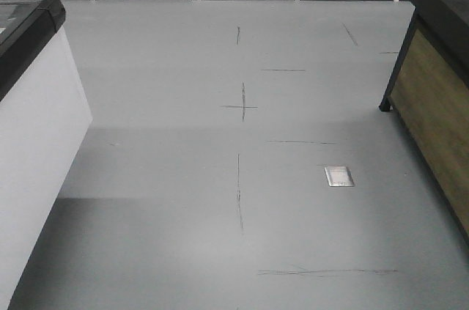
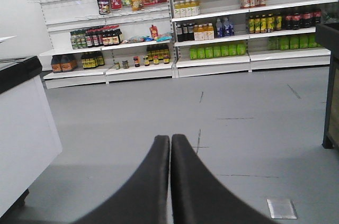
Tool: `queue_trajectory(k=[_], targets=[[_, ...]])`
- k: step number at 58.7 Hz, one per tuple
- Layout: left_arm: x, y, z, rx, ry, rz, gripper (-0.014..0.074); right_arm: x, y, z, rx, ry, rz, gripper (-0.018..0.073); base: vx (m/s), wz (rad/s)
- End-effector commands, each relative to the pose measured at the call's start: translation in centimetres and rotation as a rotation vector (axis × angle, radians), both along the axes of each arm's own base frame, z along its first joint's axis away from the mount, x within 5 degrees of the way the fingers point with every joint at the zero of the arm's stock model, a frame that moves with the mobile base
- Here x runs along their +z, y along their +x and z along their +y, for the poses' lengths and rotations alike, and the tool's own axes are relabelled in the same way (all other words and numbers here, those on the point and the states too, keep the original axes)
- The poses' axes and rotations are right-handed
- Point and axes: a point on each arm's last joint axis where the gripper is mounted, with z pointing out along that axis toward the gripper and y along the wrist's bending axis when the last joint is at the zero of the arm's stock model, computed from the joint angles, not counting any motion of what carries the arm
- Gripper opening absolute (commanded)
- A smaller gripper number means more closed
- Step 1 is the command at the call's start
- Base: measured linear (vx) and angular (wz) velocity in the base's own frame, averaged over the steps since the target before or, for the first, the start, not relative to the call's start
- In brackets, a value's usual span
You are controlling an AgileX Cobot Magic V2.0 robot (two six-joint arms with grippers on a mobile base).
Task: Pick three apples into basket with both arms
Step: 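Drive the base forward and turn toward the fruit display tables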
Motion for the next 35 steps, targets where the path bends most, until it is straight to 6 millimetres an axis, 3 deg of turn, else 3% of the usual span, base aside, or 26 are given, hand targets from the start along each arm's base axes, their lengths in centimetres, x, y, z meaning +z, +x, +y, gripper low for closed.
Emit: queue_trajectory(k=[1, 35], targets=[[1.55, -0.21, 0.12, 0.008, -0.02, -0.105, -0.0006, 0.27, -0.05, 0.05, 0.004, -0.001, -0.072, -0.0008, 0.0, 0.0], [1.55, -0.21, 0.12, 0.008, -0.02, -0.105, -0.0006, 0.27, -0.05, 0.05, 0.004, -0.001, -0.072, -0.0008, 0.0, 0.0]])
